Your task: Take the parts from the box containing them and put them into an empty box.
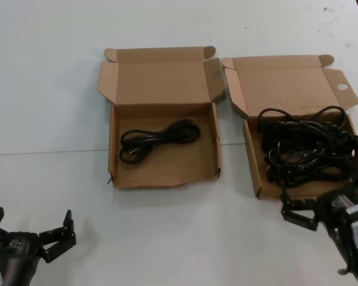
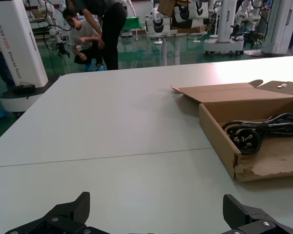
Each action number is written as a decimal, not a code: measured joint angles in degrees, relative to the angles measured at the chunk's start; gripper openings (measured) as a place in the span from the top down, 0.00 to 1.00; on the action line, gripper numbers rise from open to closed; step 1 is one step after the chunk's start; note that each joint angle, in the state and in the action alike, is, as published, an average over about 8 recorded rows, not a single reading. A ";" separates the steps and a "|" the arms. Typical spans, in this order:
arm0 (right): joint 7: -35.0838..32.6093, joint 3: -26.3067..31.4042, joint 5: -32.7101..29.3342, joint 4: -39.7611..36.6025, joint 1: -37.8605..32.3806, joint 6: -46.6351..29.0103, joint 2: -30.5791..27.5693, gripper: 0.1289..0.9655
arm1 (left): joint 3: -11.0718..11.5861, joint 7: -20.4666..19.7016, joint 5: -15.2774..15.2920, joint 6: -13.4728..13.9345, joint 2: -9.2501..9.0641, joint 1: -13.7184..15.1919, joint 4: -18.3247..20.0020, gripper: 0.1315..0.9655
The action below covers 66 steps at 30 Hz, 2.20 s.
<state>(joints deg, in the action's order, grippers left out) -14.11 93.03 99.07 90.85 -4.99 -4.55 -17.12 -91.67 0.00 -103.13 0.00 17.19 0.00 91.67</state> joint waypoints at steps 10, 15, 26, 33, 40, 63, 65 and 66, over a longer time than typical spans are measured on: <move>0.00 -0.96 2.87 0.59 3.53 3.22 -0.05 0.00 | 0.00 -0.01 0.00 0.00 0.00 0.00 0.00 0.00; 0.00 -0.98 2.94 0.60 3.61 3.30 -0.05 0.00 | 0.00 -0.01 0.00 0.00 0.00 0.00 0.00 0.00; 0.00 -0.98 2.95 0.60 3.61 3.31 -0.05 0.00 | 0.00 -0.01 0.00 0.00 0.00 0.00 0.00 0.00; 0.00 -0.98 2.95 0.60 3.61 3.31 -0.05 0.00 | 0.00 -0.01 0.00 0.00 0.00 0.00 0.00 0.00; 0.00 -0.98 2.95 0.60 3.61 3.31 -0.05 0.00 | 0.00 -0.01 0.00 0.00 0.00 0.00 0.00 0.00; 0.00 -0.98 2.95 0.60 3.61 3.31 -0.05 0.00 | 0.00 -0.01 0.00 0.00 0.00 0.00 0.00 0.00; 0.00 -0.98 2.95 0.60 3.61 3.31 -0.05 0.00 | 0.00 -0.01 0.00 0.00 0.00 0.00 0.00 0.00; 0.00 -0.98 2.95 0.60 3.61 3.31 -0.05 0.00 | 0.00 -0.01 0.00 0.00 0.00 0.00 0.00 0.00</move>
<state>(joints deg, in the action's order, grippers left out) -14.11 92.05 102.01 91.45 -1.37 -1.25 -17.17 -91.67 0.00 -103.13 0.00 17.19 0.00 91.67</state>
